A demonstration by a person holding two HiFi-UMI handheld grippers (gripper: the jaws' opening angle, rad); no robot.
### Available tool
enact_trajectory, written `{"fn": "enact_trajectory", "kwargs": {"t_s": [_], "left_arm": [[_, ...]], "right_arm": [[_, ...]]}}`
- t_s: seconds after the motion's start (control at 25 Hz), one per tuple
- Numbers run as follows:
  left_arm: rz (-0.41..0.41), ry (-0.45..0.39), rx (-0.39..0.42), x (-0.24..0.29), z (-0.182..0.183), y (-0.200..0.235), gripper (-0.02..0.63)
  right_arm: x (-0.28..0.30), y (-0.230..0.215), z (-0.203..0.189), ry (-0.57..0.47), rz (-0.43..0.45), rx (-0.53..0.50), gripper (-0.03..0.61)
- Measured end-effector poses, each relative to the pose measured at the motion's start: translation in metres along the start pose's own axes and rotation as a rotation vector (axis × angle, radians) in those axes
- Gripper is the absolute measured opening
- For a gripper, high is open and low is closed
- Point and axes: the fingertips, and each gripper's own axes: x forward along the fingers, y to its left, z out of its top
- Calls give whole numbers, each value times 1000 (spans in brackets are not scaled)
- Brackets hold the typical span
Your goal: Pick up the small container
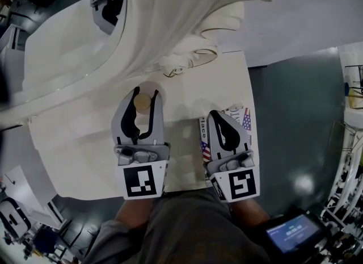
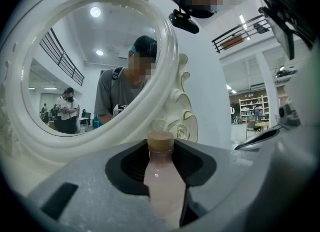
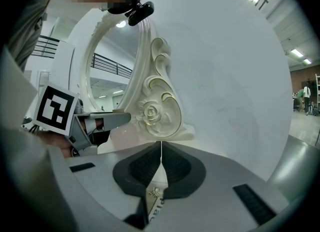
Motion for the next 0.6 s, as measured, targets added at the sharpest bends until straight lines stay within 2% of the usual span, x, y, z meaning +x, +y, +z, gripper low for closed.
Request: {"fn": "enact_trajectory", "kwargs": {"t_s": [0.28,0.6], "left_arm": [[-25,1,26,-25,21,-15,146],[-73,-46,41,-61,59,-32,146]], "right_arm": [[-16,8,27,-65,2,-14,15],[-38,24,60,-150,9,-48,15]]}}
